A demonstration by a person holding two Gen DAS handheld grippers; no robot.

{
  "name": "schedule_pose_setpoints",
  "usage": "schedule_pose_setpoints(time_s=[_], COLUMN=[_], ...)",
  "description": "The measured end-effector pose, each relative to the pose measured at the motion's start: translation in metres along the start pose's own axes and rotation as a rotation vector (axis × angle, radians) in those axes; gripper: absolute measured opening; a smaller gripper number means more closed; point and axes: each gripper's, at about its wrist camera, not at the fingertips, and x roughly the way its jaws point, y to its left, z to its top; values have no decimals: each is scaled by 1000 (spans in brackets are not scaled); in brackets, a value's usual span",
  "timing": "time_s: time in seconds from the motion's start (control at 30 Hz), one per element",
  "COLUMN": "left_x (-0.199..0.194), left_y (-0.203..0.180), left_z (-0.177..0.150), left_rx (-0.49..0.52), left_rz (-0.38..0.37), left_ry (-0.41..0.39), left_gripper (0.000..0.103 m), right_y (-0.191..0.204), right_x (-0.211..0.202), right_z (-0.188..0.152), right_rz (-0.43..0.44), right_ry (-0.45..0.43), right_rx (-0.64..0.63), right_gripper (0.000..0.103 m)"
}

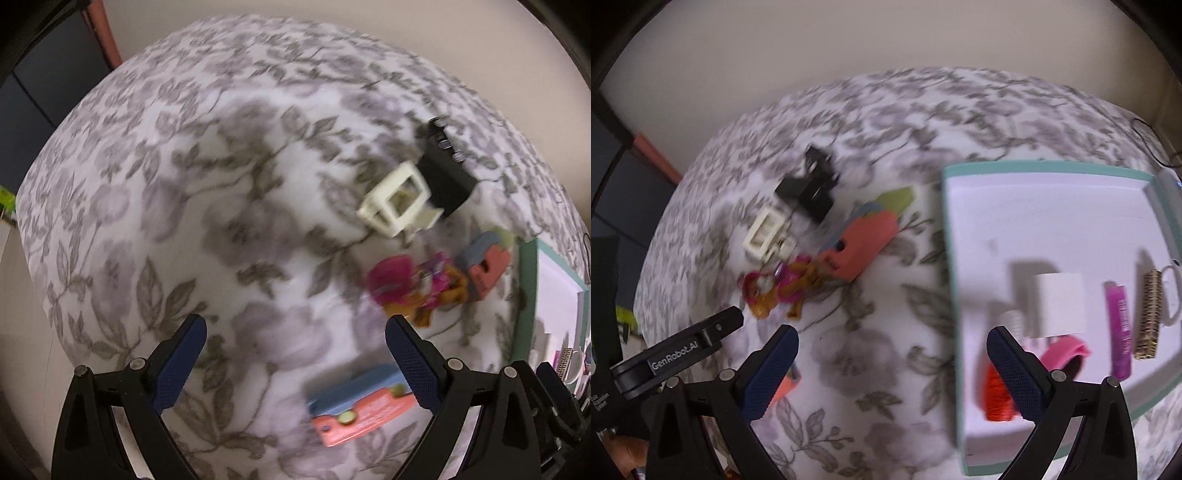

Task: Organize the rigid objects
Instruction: 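Move both tools back over the pile of objects, then grasp the orange CARROT KNIFE cutter with the right tool while the left tool grasps the toy dog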

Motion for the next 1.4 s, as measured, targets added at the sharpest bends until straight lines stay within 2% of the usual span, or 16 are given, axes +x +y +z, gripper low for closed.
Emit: schedule_pose_setpoints(time_s=[0.27, 0.63, 0.8, 0.93, 1.2, 1.4], left_x=[4, 5, 3, 1, 1, -5], left_y=[32, 90, 109, 111, 86, 65], left_z=[-11, -26, -31, -31, -20, -12], left_rx=[-67, -240, -271, -266, -233, -204], left_rz=[52, 76, 69, 59, 2, -37], left_ry=[15, 18, 13, 15, 25, 14], left_gripper=[97, 97, 97, 97, 97, 97], right_y=[36, 89, 107, 116, 95, 71], right_x=[13, 33, 41, 51, 50, 45], right_z=[-11, -35, -48, -55, -40, -25], right_rz=[31, 128, 109, 24, -26, -7], right_ry=[44, 136, 159, 163, 123, 109], right_rx=[-122, -320, -406, -457, -382, -291], right_gripper=[103, 103, 103, 103, 103, 103])
